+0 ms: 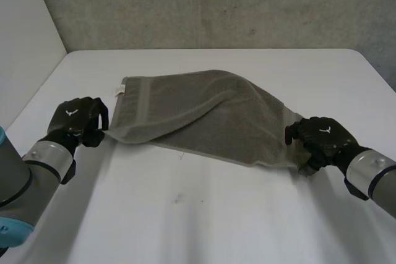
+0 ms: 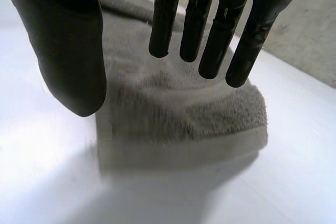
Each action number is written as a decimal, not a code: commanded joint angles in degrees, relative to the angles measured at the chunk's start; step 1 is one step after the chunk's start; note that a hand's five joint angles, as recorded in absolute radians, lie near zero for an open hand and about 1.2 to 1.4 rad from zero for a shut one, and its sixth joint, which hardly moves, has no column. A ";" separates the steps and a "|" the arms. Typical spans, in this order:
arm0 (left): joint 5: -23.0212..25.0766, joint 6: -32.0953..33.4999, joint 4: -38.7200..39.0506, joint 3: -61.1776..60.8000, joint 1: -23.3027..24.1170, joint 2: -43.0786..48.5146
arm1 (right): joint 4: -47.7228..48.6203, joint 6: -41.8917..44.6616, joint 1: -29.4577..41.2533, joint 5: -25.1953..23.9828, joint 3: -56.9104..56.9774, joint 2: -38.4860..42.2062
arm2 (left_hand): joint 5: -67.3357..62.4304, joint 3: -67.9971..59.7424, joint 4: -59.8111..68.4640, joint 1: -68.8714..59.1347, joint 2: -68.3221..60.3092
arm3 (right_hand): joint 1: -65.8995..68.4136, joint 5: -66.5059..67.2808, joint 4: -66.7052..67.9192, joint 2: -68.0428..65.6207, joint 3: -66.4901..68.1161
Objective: Fold the towel.
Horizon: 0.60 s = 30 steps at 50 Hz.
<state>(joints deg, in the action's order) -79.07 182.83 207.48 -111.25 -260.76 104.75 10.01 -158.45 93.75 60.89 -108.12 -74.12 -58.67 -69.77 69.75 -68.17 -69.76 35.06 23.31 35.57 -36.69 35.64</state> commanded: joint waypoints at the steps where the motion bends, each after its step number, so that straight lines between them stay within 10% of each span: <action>1: -0.03 -0.02 0.20 -0.10 -0.72 -0.16 | 11.60 -3.00 0.64 2.47 -9.02 -3.39 | -11.33 -10.23 10.25 -11.83 -10.24 | -2.77 -1.03 -3.28 4.40 -3.35; 12: -0.03 -0.02 0.29 -0.10 -1.16 -0.07 | 12.76 -2.57 3.36 12.58 -9.39 -2.08 | -11.33 -10.23 10.25 -11.83 -10.24 | -7.64 -5.89 -8.15 9.26 -8.21; 30: 0.06 0.07 2.84 -1.07 -1.25 -0.07 | 13.28 5.69 4.42 13.38 -9.56 2.31 | -11.33 -10.23 10.25 -11.83 -10.24 | -5.64 -3.89 -6.14 7.26 -6.21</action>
<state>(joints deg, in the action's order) -79.07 182.81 209.52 -111.81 -262.03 104.74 22.79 -154.96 98.44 74.50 -118.11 -73.54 -58.67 -69.77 69.76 -68.17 -69.76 29.50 18.30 30.29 -30.86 30.16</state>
